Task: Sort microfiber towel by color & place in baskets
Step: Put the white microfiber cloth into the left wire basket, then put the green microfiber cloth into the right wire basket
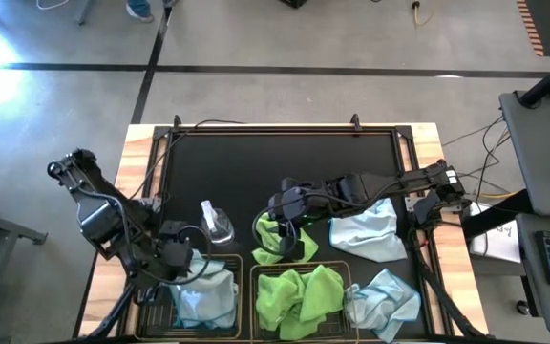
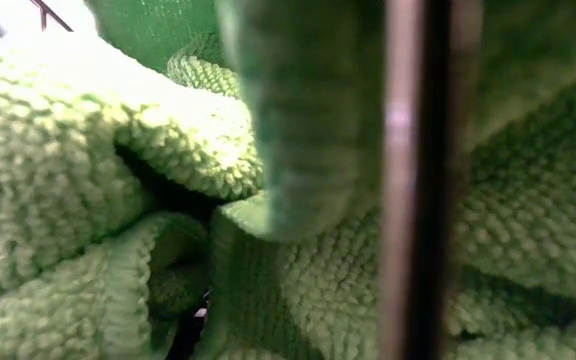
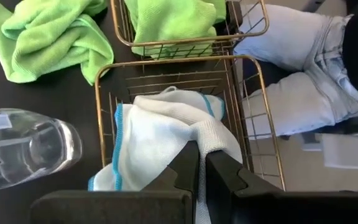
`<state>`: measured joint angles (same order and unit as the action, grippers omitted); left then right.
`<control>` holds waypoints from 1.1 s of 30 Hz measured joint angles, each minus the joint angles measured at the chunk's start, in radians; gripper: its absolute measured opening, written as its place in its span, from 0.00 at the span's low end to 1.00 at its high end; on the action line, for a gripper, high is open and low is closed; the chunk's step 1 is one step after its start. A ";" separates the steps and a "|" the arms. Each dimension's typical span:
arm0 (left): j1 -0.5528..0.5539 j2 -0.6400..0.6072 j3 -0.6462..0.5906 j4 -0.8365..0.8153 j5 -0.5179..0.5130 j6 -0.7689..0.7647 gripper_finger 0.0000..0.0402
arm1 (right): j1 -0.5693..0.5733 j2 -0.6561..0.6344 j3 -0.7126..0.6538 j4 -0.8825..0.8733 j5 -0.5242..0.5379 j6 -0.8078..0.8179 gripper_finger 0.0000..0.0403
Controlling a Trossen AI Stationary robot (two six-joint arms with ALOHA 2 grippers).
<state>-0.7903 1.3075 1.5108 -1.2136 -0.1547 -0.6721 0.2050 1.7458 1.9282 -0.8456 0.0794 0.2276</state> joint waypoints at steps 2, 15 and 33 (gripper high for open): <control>0.010 0.004 0.000 0.000 -0.021 0.011 0.00 | 0.000 0.000 0.000 -0.011 0.000 0.000 0.31; 0.043 0.077 0.000 0.000 -0.122 -0.195 0.05 | 0.000 0.000 -0.001 -0.136 0.000 0.009 0.30; 0.046 0.094 0.028 0.060 -0.152 -0.220 0.26 | 0.000 0.000 0.007 -0.146 0.000 -0.009 0.27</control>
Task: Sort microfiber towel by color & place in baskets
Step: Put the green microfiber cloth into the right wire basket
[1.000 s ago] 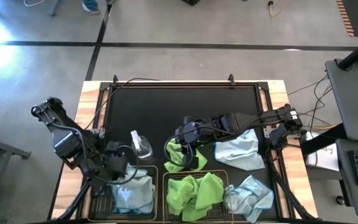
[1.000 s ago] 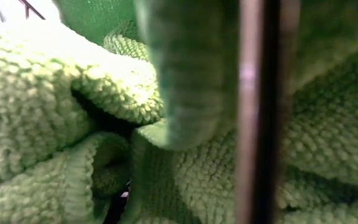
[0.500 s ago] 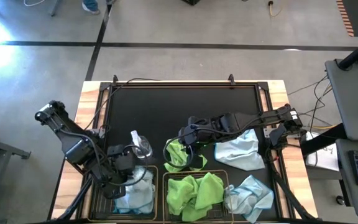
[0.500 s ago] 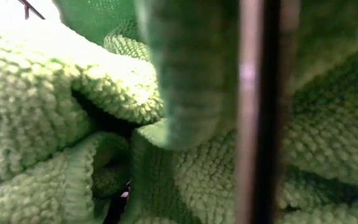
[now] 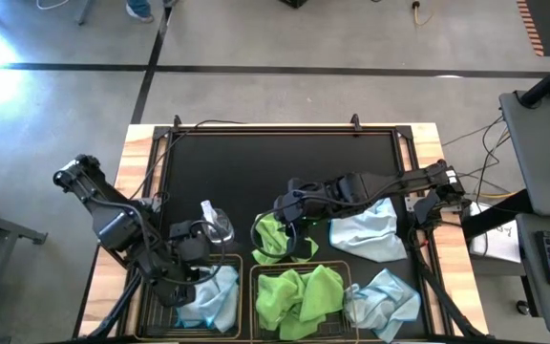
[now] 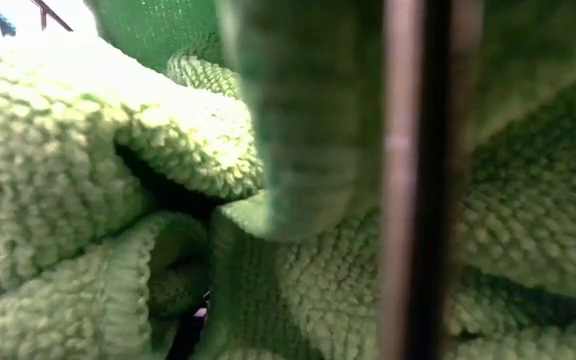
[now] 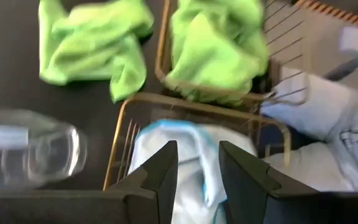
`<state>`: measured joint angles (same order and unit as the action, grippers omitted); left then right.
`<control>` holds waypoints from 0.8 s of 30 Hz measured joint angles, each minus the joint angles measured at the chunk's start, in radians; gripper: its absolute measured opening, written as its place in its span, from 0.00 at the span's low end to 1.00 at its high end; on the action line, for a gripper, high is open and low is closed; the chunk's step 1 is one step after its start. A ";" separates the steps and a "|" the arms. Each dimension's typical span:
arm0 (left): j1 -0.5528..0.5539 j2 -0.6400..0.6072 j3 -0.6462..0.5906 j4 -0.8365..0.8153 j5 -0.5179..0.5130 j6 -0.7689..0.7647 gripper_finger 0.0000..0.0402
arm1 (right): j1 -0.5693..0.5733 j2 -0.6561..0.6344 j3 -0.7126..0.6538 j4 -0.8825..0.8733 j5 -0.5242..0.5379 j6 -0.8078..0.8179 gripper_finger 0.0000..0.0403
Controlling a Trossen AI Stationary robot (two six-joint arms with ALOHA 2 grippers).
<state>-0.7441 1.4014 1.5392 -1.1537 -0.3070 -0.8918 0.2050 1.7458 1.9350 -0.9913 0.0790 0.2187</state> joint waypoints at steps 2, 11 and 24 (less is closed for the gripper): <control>0.000 0.005 0.036 0.010 -0.020 0.053 0.26 | 0.000 0.000 0.011 0.002 0.000 -0.010 0.27; -0.001 0.050 0.198 -0.009 -0.211 0.281 0.26 | 0.013 -0.001 0.015 -0.002 0.000 0.005 0.23; 0.000 0.064 0.199 -0.167 -0.344 0.310 0.26 | 0.017 -0.002 -0.034 -0.097 0.208 0.112 0.17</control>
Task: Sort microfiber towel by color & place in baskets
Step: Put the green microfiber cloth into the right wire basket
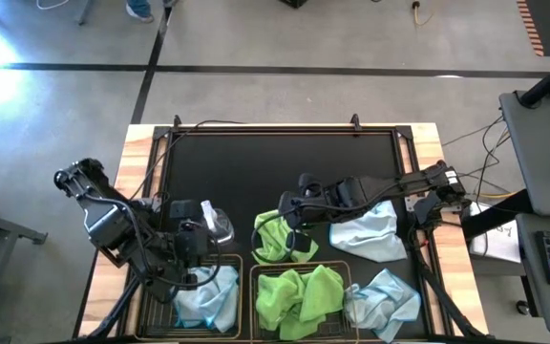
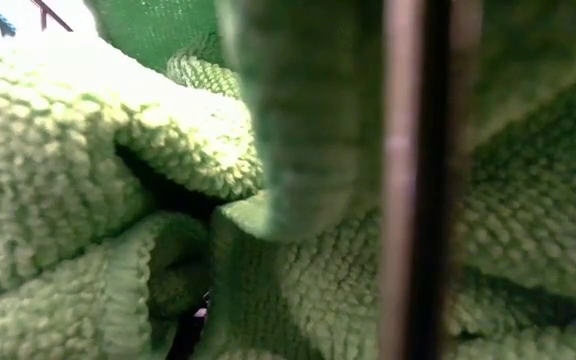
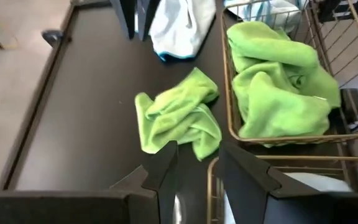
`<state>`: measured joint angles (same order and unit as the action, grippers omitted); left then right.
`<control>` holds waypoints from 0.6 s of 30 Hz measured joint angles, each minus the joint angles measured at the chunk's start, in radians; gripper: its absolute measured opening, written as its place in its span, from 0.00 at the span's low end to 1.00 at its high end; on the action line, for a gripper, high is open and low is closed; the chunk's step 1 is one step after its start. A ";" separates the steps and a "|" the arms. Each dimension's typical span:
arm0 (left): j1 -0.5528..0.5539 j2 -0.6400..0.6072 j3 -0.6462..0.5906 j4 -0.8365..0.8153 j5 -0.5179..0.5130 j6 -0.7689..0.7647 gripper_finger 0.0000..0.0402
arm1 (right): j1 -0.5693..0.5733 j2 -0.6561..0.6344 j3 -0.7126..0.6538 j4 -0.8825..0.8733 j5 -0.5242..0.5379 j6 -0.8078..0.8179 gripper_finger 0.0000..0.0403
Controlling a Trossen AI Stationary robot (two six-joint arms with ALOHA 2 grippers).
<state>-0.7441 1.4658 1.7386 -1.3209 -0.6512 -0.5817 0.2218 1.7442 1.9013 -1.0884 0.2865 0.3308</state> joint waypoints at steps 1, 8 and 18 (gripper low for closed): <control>0.000 -0.001 0.000 -0.001 -0.011 0.013 0.26 | 0.000 0.000 -0.004 0.001 0.002 0.000 0.17; 0.000 -0.010 0.000 -0.006 -0.031 0.108 0.26 | 0.001 -0.001 -0.072 0.087 0.002 -0.037 0.17; 0.000 -0.029 0.000 -0.030 -0.077 0.128 0.26 | 0.000 -0.001 -0.228 0.287 0.002 -0.119 0.17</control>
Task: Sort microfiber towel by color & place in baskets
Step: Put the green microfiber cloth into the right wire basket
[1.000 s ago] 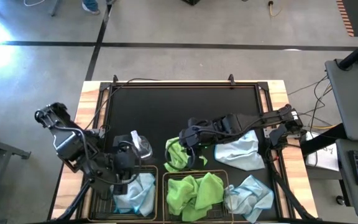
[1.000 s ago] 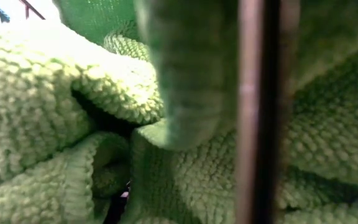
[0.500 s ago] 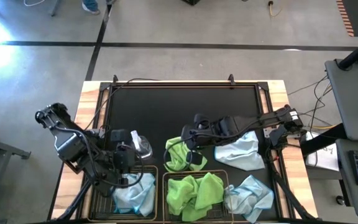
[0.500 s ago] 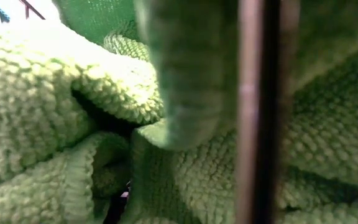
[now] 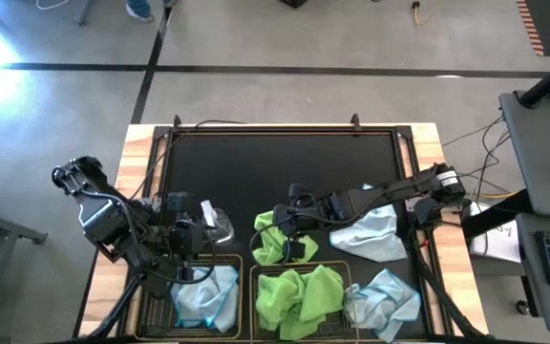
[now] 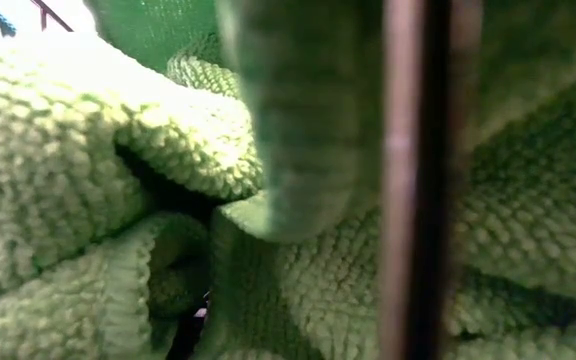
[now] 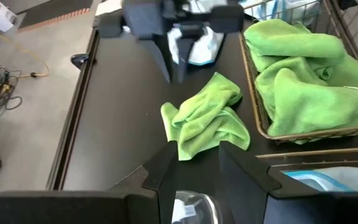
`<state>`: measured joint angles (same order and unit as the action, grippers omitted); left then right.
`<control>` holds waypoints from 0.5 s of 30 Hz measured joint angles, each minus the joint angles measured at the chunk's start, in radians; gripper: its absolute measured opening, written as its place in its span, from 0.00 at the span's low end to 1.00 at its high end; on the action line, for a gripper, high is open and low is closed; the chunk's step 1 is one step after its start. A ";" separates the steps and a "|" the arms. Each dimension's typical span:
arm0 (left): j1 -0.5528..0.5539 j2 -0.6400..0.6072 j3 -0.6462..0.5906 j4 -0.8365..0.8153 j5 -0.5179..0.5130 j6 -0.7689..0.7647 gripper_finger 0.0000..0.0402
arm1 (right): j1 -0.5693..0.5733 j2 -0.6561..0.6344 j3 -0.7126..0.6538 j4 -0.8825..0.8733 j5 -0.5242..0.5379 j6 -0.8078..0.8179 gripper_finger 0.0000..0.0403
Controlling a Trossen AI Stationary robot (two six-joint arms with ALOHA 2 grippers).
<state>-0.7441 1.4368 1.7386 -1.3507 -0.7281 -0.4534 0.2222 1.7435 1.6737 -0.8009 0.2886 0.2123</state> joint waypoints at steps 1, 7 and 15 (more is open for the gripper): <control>0.000 -0.002 0.000 0.000 -0.006 0.000 0.26 | 0.000 0.000 -0.011 0.019 -0.001 -0.013 0.17; 0.000 -0.005 0.000 -0.001 -0.007 0.000 0.26 | 0.000 0.000 -0.066 0.101 -0.013 -0.057 0.16; 0.000 -0.005 0.000 -0.004 -0.007 0.000 0.26 | 0.000 0.000 -0.116 0.151 -0.043 -0.099 0.16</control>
<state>-0.7441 1.4322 1.7386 -1.3548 -0.7353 -0.4534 0.2222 1.7432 1.5573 -0.6499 0.2452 0.1133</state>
